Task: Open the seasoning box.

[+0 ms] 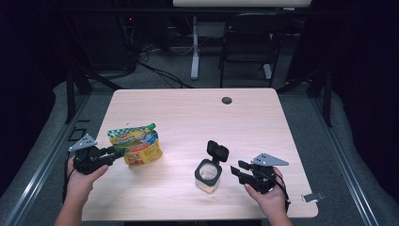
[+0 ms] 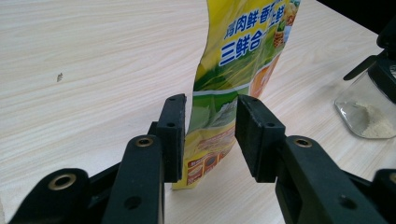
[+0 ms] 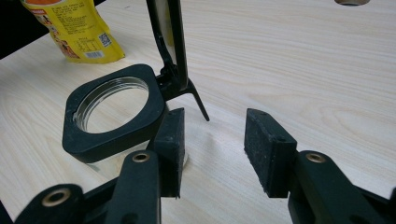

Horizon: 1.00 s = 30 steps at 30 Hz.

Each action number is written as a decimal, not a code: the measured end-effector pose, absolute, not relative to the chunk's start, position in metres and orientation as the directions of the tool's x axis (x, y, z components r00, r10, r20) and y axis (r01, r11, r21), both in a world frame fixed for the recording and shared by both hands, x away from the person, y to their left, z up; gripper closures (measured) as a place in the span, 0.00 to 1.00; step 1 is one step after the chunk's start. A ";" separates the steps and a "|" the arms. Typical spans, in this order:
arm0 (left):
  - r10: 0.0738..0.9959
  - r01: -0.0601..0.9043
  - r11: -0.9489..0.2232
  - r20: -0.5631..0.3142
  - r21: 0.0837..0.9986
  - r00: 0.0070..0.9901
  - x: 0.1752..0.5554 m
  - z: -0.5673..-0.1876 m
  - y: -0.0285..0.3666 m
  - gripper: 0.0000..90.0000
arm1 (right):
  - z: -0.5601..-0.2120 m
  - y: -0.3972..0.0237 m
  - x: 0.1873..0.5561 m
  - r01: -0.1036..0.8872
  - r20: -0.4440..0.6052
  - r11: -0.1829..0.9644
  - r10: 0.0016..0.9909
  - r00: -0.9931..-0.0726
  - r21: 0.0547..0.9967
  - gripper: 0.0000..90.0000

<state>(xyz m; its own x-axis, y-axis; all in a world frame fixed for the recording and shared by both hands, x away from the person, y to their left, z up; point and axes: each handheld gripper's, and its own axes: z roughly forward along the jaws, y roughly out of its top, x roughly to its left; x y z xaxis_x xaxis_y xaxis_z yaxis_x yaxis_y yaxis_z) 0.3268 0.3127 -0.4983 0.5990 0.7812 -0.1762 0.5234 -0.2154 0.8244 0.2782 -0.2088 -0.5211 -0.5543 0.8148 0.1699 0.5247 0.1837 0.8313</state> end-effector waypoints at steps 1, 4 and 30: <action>0.779 0.521 -0.221 -0.172 0.825 0.603 0.325 -0.498 0.311 0.74 | -0.521 -0.209 0.279 0.525 0.176 0.176 0.815 -0.552 0.832 0.65; 0.773 0.516 -0.232 -0.166 0.824 0.613 0.324 -0.496 0.310 0.77 | -0.521 -0.209 0.279 0.526 0.178 0.176 0.814 -0.553 0.832 0.65; 0.726 0.470 -0.197 -0.193 0.860 0.660 0.341 -0.489 0.296 0.71 | -0.525 -0.213 0.272 0.541 0.185 0.164 0.826 -0.532 0.825 0.64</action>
